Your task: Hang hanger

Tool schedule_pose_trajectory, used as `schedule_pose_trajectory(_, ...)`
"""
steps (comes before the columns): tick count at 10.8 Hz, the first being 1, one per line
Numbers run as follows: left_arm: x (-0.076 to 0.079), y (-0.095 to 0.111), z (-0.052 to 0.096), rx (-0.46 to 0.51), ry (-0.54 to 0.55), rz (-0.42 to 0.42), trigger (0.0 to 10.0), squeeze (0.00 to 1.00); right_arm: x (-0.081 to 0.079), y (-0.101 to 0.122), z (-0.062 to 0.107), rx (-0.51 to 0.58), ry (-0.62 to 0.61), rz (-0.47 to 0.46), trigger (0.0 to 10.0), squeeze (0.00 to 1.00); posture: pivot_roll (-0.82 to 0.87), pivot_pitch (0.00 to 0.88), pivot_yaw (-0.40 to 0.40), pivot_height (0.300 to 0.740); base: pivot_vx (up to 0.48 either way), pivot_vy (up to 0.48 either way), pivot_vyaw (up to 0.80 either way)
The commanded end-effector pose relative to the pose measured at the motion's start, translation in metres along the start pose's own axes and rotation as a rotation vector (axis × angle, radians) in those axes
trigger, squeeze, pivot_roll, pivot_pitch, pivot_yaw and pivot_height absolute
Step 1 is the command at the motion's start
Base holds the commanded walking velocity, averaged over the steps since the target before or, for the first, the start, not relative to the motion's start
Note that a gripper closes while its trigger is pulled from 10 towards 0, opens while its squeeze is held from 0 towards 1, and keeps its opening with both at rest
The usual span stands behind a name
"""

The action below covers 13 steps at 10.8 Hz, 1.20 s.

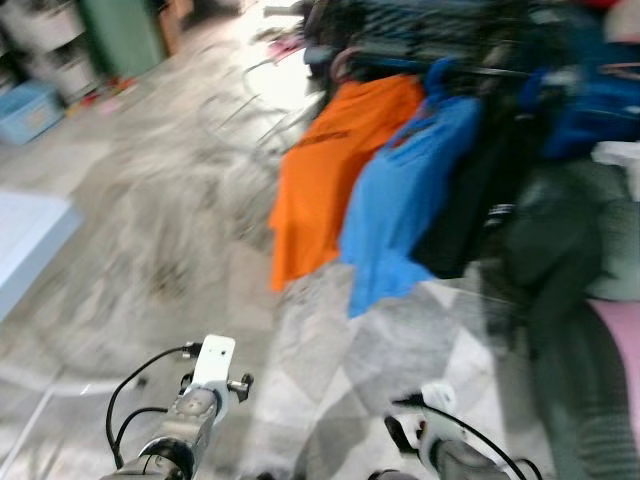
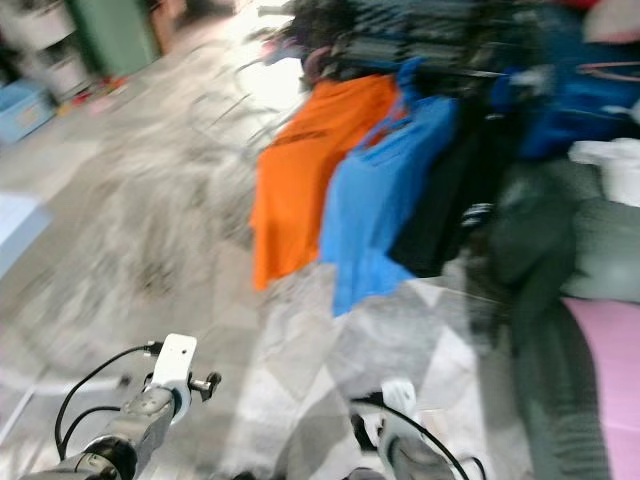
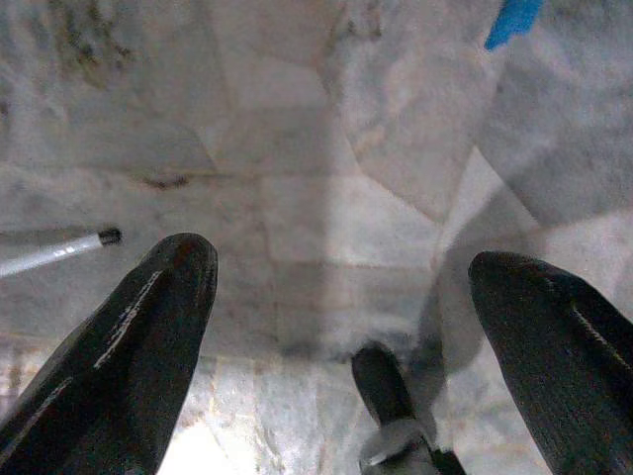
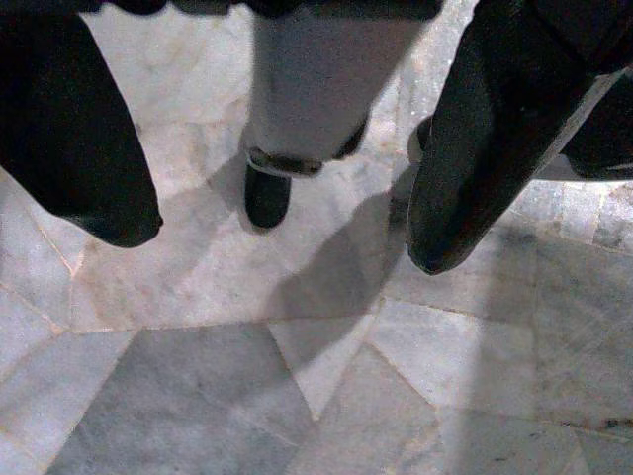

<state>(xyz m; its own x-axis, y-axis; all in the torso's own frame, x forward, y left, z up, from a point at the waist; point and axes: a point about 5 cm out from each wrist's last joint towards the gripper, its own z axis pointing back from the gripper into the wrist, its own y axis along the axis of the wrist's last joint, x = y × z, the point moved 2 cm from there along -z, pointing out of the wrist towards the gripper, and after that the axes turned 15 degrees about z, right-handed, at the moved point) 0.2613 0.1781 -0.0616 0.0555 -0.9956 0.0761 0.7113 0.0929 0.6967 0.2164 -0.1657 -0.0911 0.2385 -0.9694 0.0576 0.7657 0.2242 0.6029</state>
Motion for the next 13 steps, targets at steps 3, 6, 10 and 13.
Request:
schedule_pose_trajectory(3,-0.02,-0.02,0.006,-0.065,0.05,0.011,10.0,0.0,0.001,-0.001,0.001,0.014,-0.019,-0.009,10.0,0.0,-0.26,0.0,0.02,0.74,0.0,0.0,0.0)
schedule_pose_trajectory(6,-0.013,0.019,0.0,0.08,0.044,0.101,10.0,0.0,0.015,0.045,0.0,0.193,-0.093,0.116,10.0,0.0,-0.27,0.005,0.022,0.74,0.0,0.0,0.0)
schedule_pose_trajectory(10,0.006,0.136,0.006,0.39,-0.125,-0.017,10.0,0.0,0.041,0.171,0.015,0.51,-0.117,0.118,10.0,0.0,-0.27,0.028,0.036,0.74,0.0,0.0,0.0)
schedule_pose_trajectory(13,0.019,0.136,0.015,0.463,-0.314,-0.191,10.0,0.0,0.022,0.205,0.029,0.698,-0.042,0.279,10.0,0.0,-0.26,0.039,0.05,0.74,0.0,0.0,0.0)
